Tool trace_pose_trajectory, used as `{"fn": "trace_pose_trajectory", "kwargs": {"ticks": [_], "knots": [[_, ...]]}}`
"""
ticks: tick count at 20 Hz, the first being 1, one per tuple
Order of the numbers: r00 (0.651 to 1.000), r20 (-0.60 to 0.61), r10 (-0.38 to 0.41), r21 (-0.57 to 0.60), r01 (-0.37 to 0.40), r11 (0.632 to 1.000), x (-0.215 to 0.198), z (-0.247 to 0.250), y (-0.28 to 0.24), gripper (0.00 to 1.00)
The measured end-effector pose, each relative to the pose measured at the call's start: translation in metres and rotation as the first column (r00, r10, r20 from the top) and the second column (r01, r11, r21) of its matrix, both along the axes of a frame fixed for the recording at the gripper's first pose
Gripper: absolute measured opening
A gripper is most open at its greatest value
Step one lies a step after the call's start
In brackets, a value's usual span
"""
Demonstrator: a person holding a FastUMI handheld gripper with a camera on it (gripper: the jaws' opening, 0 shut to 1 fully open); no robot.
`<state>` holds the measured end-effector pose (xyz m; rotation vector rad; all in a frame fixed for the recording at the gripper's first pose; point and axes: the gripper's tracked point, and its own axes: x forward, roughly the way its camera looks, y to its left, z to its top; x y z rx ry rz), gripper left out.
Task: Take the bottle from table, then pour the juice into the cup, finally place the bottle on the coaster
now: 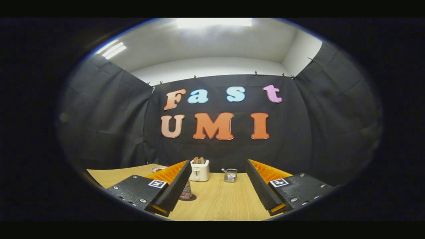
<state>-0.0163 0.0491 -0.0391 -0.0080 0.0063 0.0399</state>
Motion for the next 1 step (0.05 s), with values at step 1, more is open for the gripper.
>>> {"fn": "trace_pose_trajectory", "kwargs": {"ticks": [1], "knots": [[1.0,0.006,0.002,0.0,-0.002,1.0,-0.0011,0.002,0.0002,0.97]]}}
